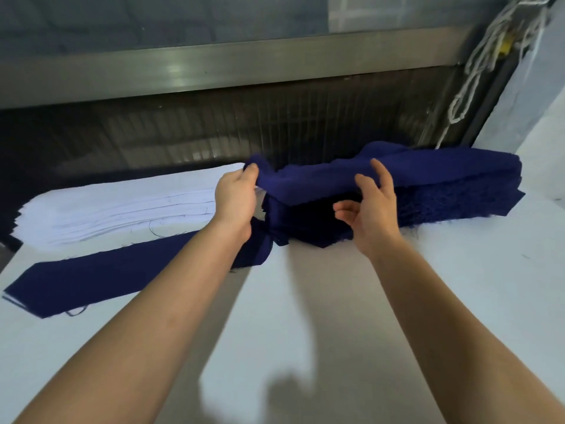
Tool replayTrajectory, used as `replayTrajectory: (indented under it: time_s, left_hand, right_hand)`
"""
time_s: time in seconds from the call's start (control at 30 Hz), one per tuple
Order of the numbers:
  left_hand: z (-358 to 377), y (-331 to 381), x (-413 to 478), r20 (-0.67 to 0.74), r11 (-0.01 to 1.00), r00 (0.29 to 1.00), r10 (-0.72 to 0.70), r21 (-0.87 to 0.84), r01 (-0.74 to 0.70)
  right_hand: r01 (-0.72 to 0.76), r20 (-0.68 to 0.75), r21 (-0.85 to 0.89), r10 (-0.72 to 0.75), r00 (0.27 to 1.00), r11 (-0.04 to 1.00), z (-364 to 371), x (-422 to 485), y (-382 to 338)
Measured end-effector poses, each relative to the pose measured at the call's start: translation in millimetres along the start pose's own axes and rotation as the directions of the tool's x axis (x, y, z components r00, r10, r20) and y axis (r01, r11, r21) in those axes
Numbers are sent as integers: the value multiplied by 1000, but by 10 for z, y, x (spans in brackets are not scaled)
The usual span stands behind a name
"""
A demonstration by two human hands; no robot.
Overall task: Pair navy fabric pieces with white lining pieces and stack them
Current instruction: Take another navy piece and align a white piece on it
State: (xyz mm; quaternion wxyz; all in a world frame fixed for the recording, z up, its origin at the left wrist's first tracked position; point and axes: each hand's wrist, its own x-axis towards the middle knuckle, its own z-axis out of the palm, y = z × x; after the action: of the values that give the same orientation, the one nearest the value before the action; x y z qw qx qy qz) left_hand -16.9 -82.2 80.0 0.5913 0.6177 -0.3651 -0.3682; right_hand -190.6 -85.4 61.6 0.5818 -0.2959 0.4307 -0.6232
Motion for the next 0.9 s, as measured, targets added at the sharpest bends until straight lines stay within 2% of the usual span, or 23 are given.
replayTrajectory:
  time_s: [0.13,0.23,0.33,0.47,0.53,0.6,0.73,0.83,0.9]
  left_hand:
    - [-383,-138,-27,-108,997,994,-30,-80,22]
    - [-677,-232,-58,-121,983,989,-87,-168,66]
    - [-919,-309,-133,-147,964,982,-120,-255,79]
    - [-1152,-402,-237,-209,954,968,-139,-291,74]
    - [-1267,-473,-289,-242,965,961,-135,-251,73]
    - [-1391,-559,-339,-270,980,957,-105,-190,54]
    - [-1666,-711,-463,-303,999,953,27,39,-16]
    - [-1841,-808,-599,-268,982,961,72,186,-22]
    - [-1922,-879,-670,-258,939,958,125,343,-30]
  right_hand:
    - [6,-1,-106,-6,1000,994,-97,125,-152]
    - [-2,-26,-192,-3,1000,981,-151,141,-199]
    - [86,7,-291,-88,996,953,-140,-7,-57]
    - [185,16,-305,-190,982,934,-145,-320,309]
    - [215,7,-388,-231,973,896,-194,-427,493]
    - [245,39,-524,-265,963,816,-258,-483,633]
    - [328,166,-698,-302,939,637,-346,-581,712]
    - [339,250,-811,-241,938,476,-378,-665,696]
    - [335,291,-865,-172,941,374,-369,-726,688]
